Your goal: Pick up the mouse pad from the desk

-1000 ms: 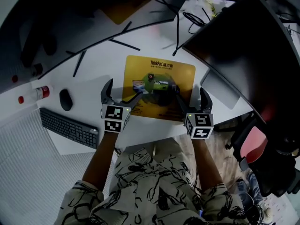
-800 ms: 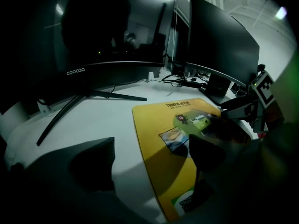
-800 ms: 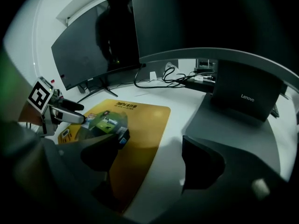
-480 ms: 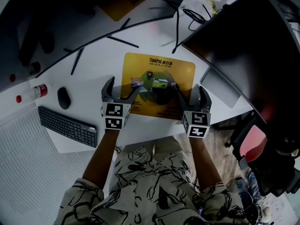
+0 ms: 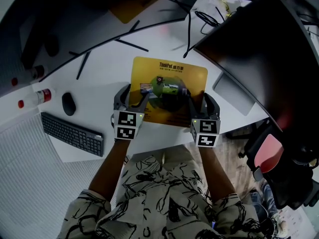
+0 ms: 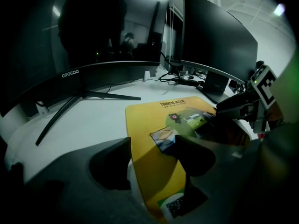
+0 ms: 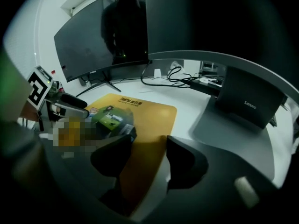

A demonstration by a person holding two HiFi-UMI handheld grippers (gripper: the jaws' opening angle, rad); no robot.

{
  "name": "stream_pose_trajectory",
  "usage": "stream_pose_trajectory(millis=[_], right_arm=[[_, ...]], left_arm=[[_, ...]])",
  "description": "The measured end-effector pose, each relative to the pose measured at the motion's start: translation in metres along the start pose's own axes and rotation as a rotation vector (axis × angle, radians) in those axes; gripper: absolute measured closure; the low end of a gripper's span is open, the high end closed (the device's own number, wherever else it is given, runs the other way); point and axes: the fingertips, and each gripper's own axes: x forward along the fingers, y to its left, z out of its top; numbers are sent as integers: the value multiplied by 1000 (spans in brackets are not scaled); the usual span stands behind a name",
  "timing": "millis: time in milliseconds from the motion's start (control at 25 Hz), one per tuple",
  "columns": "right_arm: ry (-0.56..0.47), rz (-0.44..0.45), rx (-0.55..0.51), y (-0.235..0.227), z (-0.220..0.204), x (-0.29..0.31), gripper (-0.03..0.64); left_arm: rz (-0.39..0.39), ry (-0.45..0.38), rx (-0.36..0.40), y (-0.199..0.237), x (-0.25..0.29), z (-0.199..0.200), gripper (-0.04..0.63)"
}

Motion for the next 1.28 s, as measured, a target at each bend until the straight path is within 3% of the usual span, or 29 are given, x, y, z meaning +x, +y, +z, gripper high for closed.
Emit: stream_pose_trajectory(millis=[320,400,520,600,960,1280], right_arm=[[4,-1,8,2,0,1,376],[8,9,1,5,0,1,391],[11,28,-27,16,1,1,500],[10,28,-37,20,1,1,532],[5,77,34,21,6,-7,550],[-88,86,31,24,36,-29,554]], left_arm=[[0,2,-12,-1,1,-1,312],[-9,8,-2,-7,1,-1,357],[-23,10,19,-16,1,0,438],[-33,7,23,-18,0,0,463],[-46,-24,-11,-25,-10,11,511],[-50,-92,-44,-27,-37,31,518]])
